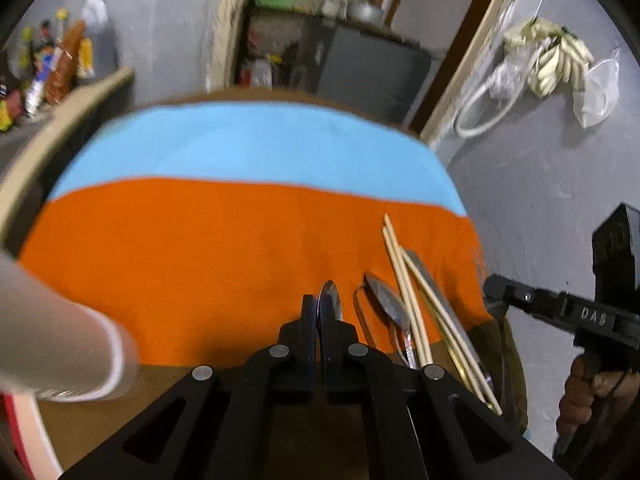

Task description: Organize utensils

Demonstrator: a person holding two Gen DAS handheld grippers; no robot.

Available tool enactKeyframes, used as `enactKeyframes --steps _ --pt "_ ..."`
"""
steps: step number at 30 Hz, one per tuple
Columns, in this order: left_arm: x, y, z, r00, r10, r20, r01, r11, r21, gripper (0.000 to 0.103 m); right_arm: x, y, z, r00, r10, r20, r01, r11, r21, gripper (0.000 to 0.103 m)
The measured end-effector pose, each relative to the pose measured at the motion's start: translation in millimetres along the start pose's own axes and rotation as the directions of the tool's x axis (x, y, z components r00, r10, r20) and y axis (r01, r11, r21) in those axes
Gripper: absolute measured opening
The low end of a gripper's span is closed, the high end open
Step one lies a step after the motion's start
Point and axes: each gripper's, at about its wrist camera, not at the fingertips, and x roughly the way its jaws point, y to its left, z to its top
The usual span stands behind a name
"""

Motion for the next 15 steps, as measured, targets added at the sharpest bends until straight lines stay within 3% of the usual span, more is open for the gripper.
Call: enactKeyframes --steps 6,10,15 --pt "-58.0 -1.4 1.3 0.984 0.05 0.173 -0.055 0.998 0.024 0.002 -45.6 32.5 -10.3 0.986 -0.034 0.165 0.038 0.999 -0.024 0.003" --pt "-95.8 7.7 6.4 0.959 0.041 0.279 -0.054 0.998 0.04 0.002 -81.8 74.1 -15.8 0.954 -0.037 0.296 0.075 0.99 -0.118 0.003" --pt "-145.9 39.9 17.0 0.926 0.053 0.374 -0.071 0.997 0.035 0.002 -99.7 129.2 -12.2 0.926 0.042 0.376 0.011 0.99 -0.138 0.003"
